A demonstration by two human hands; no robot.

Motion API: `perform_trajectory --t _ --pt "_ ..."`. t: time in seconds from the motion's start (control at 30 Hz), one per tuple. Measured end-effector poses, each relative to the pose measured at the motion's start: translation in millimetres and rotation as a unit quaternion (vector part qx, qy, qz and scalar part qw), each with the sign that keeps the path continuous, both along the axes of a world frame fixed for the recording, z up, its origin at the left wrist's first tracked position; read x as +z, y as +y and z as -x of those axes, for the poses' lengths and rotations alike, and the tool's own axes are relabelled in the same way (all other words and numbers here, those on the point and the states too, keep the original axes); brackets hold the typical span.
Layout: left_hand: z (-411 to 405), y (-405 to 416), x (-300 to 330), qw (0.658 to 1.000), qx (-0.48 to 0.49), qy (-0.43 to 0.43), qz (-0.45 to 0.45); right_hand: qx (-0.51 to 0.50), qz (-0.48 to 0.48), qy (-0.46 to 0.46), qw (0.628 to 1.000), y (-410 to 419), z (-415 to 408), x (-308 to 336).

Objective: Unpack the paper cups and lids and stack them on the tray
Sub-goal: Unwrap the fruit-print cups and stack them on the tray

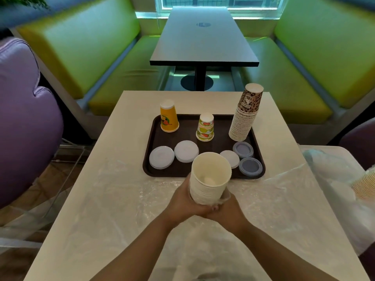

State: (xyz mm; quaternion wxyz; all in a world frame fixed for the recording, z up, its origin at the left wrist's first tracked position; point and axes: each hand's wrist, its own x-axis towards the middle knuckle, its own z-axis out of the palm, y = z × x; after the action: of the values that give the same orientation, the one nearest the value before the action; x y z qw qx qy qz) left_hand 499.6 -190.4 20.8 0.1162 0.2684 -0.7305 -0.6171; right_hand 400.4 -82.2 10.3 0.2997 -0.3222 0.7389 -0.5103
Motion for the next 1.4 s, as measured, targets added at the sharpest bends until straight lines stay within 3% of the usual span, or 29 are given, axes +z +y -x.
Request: perform_trajectory --t 0.2,0.33,0.4,0.6,0.97,1.4 --pt "12.5 -9.7 35.4 0.984 0.086 -0.013 0.157 0.16 0.005 -0.045 0.986 -8.8 26.9 32.2" --pt "9.3 -29.4 51.7 0.948 0.05 -0.112 0.293 0.079 0.127 -0.177 0.973 -11.7 48.6 63.0" --pt "7.9 -32.9 49.5 0.927 0.031 -0.163 0.336 0.059 0.142 -0.207 0.966 -12.5 53.6 72.6" --pt "14.8 -30.7 28.9 0.912 0.026 -0.171 0.371 -0.005 0.106 -0.22 0.97 -17.0 50.4 51.6" --pt "51.4 -10.9 25.6 0.901 0.041 -0.054 0.429 -0.051 0.089 -0.257 0.961 -20.7 49.7 30.9" --pt "66.1 -19.6 17.7 0.9 0.058 -0.076 0.424 -0.07 0.043 -0.234 0.969 -33.0 62.1 23.7"
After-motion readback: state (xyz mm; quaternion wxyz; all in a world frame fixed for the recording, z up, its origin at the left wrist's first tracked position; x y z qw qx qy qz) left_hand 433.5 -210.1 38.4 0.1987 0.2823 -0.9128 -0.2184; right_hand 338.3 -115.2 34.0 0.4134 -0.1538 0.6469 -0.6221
